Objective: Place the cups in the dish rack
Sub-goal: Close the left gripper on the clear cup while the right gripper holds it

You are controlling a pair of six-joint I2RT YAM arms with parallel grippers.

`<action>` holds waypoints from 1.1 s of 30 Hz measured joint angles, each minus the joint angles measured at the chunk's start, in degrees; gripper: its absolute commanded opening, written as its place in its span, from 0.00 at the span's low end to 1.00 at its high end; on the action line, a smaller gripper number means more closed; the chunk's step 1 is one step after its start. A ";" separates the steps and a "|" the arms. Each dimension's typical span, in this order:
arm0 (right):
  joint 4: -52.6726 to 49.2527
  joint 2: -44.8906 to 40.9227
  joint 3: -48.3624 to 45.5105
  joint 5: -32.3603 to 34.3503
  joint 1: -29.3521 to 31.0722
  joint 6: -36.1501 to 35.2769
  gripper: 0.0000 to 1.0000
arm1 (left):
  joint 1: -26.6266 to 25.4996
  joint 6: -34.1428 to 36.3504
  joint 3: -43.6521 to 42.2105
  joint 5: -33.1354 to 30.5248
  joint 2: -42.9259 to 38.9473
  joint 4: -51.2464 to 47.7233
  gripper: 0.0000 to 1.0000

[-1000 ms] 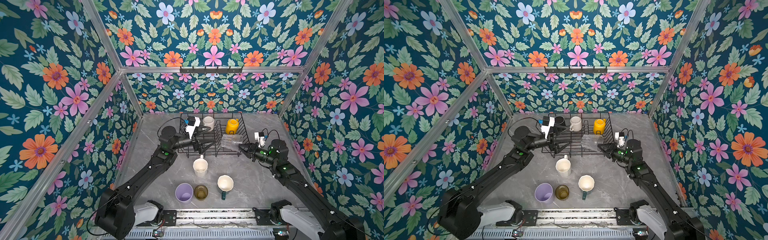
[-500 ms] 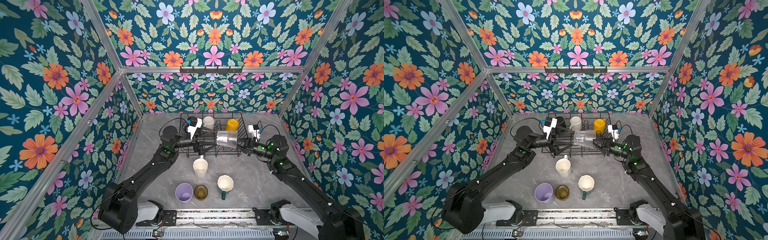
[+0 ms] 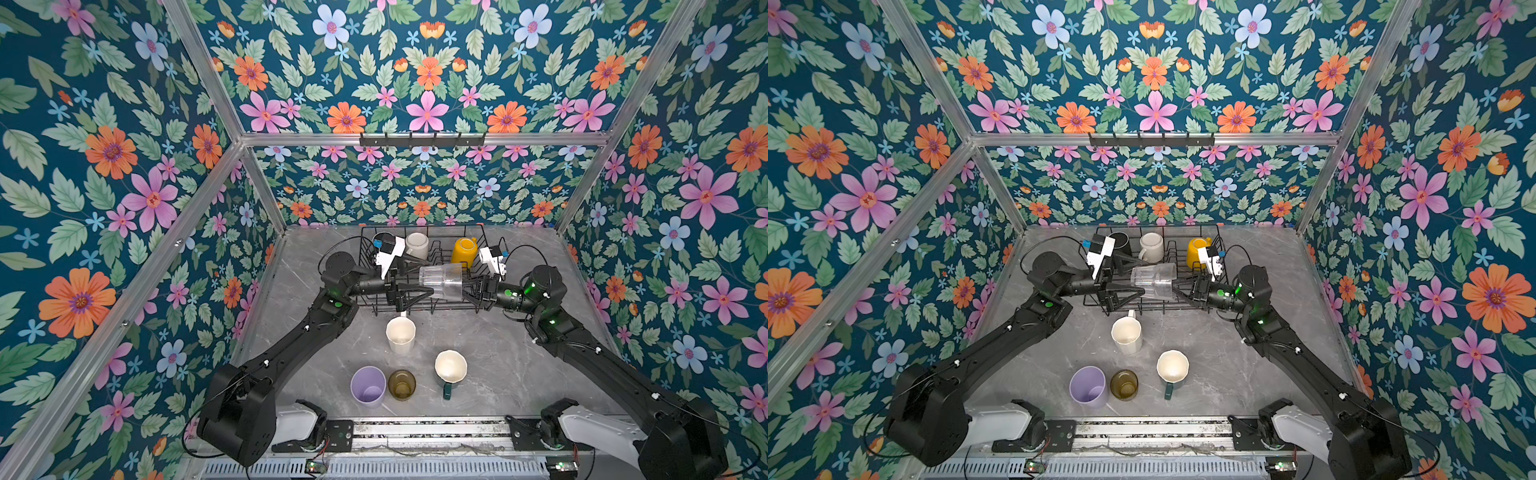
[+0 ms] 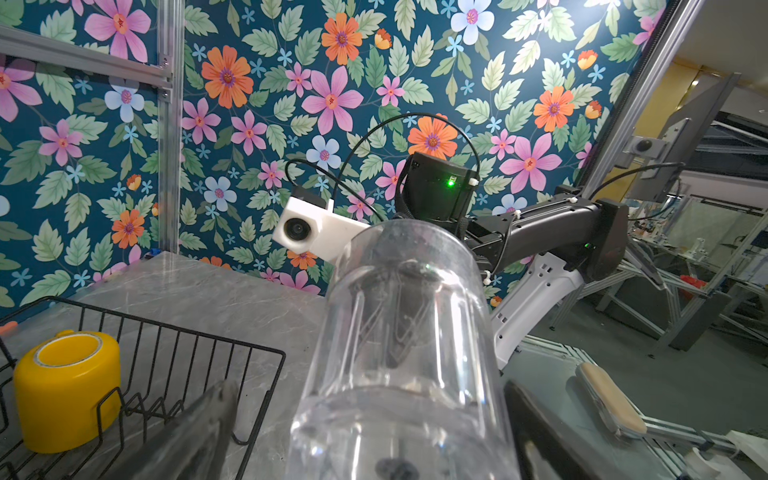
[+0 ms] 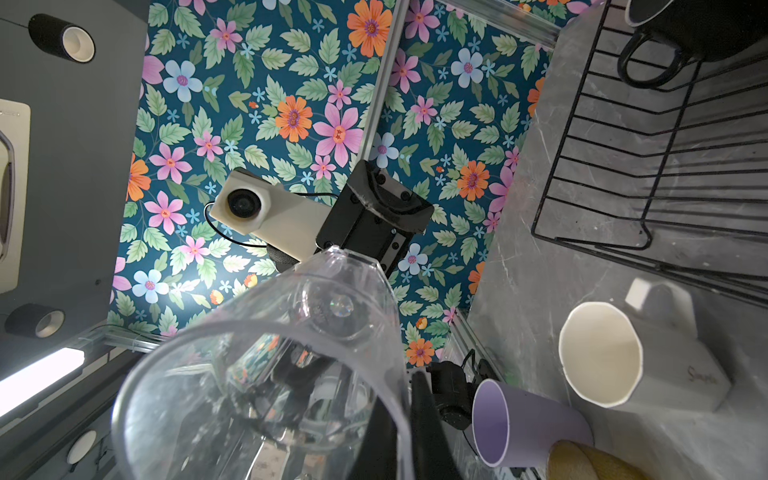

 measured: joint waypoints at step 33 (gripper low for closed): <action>11.47 8.41 2.99 -2.71 4.11 4.63 0.00 | 0.17 -15.72 -0.28 6.08 4.44 20.44 0.60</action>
